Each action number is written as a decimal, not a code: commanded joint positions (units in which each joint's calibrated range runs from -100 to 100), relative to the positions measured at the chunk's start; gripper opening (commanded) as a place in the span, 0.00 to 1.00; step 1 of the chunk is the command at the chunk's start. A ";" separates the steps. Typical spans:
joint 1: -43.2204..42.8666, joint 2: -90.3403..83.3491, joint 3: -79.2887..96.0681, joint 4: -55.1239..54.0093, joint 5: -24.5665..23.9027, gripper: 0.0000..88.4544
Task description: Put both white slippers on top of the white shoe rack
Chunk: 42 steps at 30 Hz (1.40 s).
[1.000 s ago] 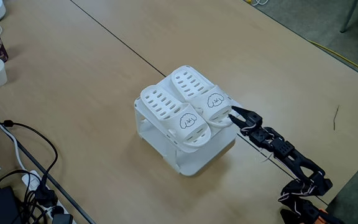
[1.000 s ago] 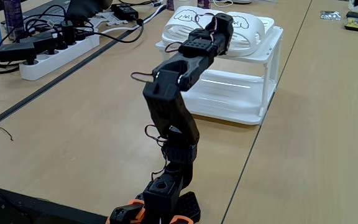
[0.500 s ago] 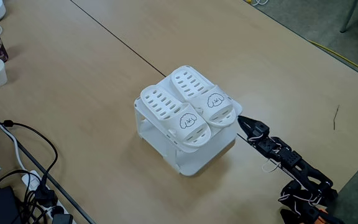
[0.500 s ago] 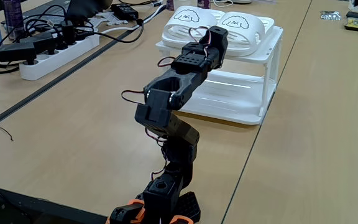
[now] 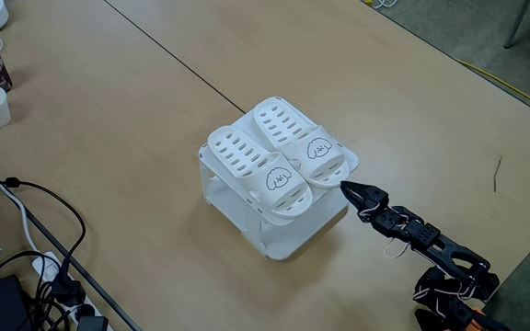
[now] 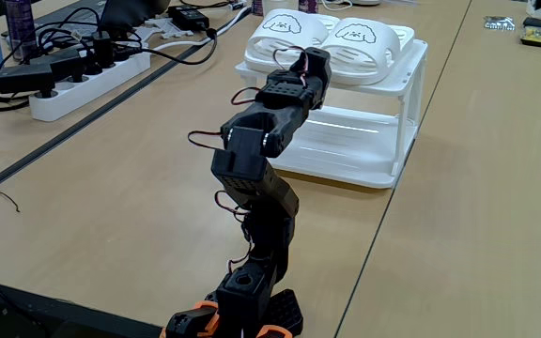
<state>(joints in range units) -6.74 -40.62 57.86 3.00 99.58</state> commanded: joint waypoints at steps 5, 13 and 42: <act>0.57 0.78 -0.98 -0.07 0.42 0.01; 1.73 8.01 -7.12 -0.16 0.42 0.01; 3.21 -20.09 22.65 -2.06 0.42 0.01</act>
<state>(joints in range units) -3.82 -53.32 77.36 3.00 99.58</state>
